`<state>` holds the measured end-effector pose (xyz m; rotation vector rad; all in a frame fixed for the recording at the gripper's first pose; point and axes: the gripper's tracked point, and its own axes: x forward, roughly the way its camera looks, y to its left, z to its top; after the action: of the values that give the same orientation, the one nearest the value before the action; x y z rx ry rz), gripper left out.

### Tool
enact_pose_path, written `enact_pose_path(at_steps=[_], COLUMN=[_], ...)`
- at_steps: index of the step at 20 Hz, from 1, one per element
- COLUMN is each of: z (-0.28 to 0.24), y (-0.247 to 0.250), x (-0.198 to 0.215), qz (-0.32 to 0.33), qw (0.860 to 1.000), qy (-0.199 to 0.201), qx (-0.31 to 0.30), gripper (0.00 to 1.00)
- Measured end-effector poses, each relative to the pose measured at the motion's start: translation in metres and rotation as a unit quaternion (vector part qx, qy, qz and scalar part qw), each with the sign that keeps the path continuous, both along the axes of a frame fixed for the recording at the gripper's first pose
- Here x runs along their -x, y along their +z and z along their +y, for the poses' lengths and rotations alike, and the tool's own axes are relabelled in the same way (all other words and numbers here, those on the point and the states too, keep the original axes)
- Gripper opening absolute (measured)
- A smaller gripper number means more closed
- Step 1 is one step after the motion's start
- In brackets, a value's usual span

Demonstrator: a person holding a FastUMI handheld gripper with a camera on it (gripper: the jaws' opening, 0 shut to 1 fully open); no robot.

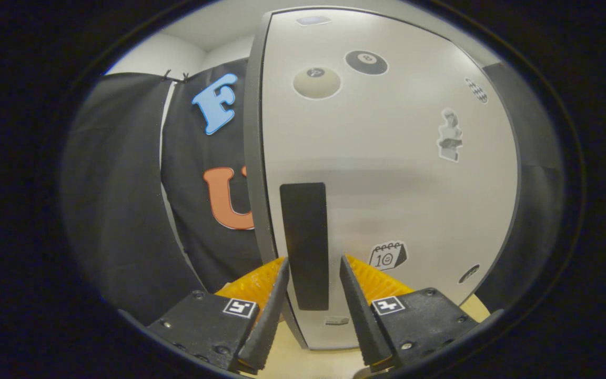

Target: Open the shoe cabinet door, grab the shoes and put them into the shoe cabinet, then close the shoe cabinet door.

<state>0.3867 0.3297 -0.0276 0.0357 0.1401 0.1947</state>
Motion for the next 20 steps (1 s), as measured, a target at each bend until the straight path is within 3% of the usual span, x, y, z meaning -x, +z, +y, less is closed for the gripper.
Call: enact_pose_path(at_steps=[5,8,12,20], z=[-0.002,-0.004,-0.007,-0.033], y=[-0.004,-0.005,-0.007,-0.004], x=[-0.003,-0.002,0.008,0.085], qz=[-0.020,-0.008,0.008,0.009], qw=[0.999,0.999,0.999,0.997], qy=[-0.029,-0.030,0.005,0.071], qx=[0.037,0.037,0.034,0.013], gripper=[0.41,0.38,0.32,0.27])
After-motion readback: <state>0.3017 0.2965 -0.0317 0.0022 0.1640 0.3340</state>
